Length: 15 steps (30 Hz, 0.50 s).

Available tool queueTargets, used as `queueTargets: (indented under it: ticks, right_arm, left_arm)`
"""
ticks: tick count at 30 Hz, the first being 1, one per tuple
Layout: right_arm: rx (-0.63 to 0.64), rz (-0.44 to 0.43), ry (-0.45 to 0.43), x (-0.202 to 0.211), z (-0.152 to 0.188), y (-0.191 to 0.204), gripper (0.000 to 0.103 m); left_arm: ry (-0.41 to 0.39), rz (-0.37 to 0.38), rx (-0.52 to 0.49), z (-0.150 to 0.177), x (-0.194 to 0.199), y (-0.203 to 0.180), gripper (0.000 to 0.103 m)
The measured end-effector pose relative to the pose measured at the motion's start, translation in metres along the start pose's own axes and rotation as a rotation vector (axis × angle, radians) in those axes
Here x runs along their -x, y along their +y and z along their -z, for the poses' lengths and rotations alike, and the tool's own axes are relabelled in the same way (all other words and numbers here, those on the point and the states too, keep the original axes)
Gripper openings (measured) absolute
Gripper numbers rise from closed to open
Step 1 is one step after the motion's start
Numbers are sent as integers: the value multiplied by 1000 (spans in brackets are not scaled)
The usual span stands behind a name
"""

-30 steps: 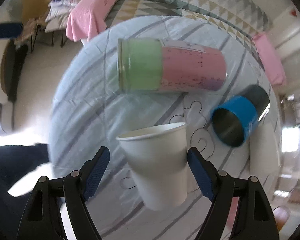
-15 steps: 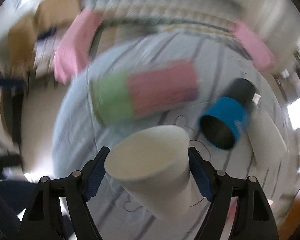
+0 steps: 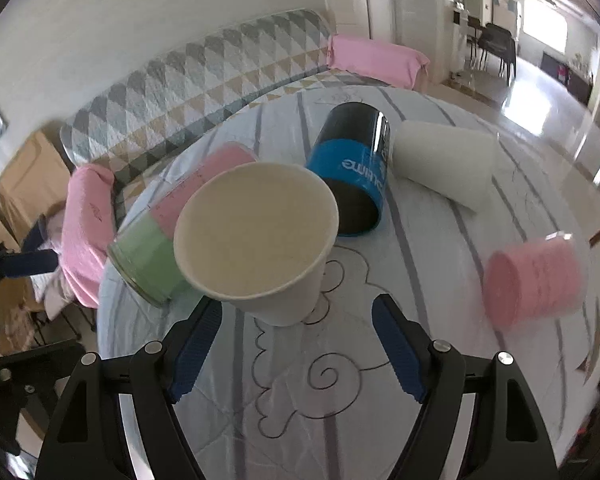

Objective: Flip cup upright
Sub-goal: 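Lift and rotate the white cup upright with the right gripper, set it down, release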

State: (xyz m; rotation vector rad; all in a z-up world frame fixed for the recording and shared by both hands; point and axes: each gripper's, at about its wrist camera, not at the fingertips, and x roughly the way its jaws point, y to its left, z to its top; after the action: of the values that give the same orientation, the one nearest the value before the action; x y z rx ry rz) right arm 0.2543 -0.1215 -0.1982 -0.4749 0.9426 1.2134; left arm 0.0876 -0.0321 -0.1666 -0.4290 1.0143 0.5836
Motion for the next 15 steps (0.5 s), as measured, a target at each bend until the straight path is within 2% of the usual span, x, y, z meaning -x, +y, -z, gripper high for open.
queueTargets:
  ticks: [4, 9, 15]
  right_arm:
    - [-58, -23, -4, 11, 4, 5, 79]
    - [-140, 9, -32, 38, 3, 21, 80]
    - [-347, 48, -87, 73, 7, 24, 80]
  left_arm:
    - [-14, 4, 4, -4, 8, 5, 103]
    - [-54, 26, -13, -16, 29, 9, 103]
    - [-117, 54, -82, -30, 60, 3, 103]
